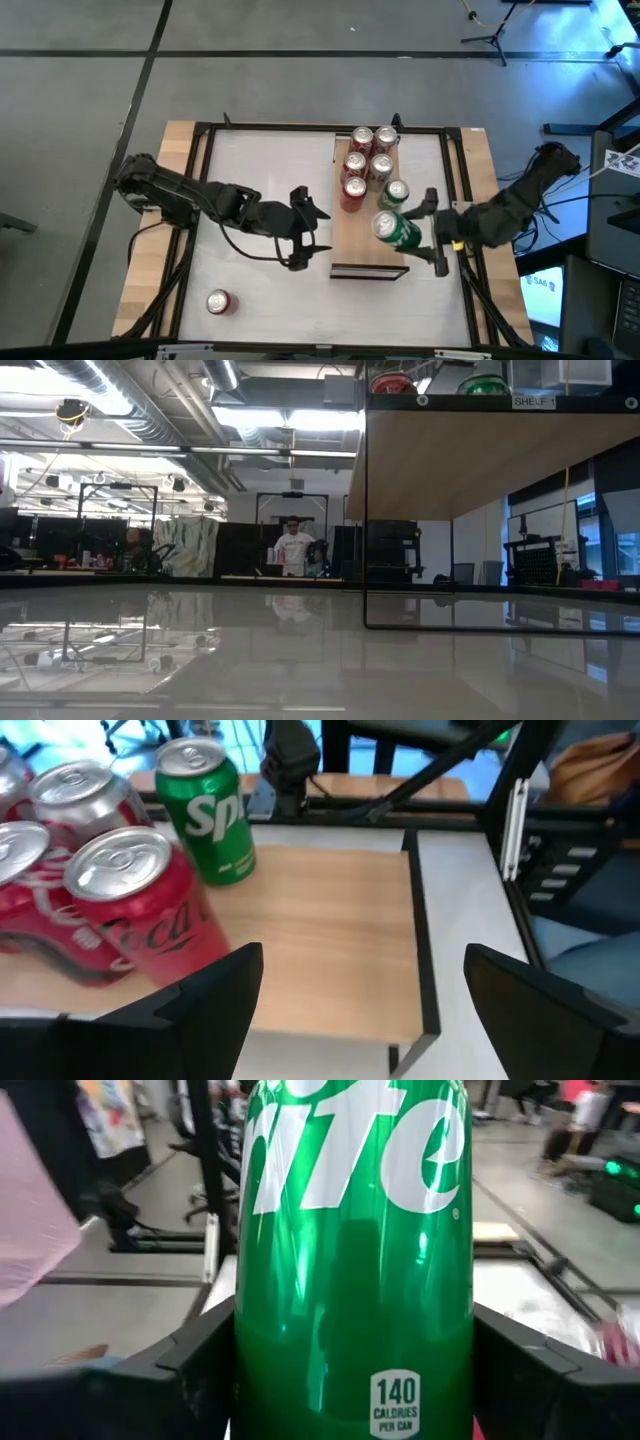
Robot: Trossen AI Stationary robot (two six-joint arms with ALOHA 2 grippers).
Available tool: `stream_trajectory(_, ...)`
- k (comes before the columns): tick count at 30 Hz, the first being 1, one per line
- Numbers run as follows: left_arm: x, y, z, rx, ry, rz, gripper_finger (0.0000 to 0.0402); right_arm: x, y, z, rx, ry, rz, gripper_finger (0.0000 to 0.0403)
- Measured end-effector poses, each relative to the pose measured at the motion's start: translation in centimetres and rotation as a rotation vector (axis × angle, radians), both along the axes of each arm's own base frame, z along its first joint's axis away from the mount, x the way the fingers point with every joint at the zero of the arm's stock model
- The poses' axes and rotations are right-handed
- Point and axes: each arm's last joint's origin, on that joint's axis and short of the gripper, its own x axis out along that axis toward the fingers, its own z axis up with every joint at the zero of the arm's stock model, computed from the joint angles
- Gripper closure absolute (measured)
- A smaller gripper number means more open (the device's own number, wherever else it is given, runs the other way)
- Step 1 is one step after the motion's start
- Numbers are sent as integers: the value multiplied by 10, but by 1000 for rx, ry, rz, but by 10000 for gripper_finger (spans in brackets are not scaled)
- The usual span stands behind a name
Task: Place canned beverage on shelf
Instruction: Put the green soda can on the shelf aligned with the other green soda can
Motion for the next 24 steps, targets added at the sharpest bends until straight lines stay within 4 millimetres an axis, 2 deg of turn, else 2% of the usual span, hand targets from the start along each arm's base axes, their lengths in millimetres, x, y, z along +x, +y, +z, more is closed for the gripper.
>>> stream_trajectory(5, 5, -2, -15, -13, -36, 0, 71, -17, 10, -26, 38, -23, -92, 109)
stream_trajectory(13, 6, -3, -19, -17, -44, 0, 71, -27, 21, -79, 110, -121, -137, 107)
stream_trajectory(18, 6, -3, -18, -19, -53, -2, 71, -32, 20, -115, 105, -174, -153, 104)
stream_trajectory(24, 11, -5, -7, -60, -175, -2, 71, -39, 9, -141, 87, -283, -158, 106)
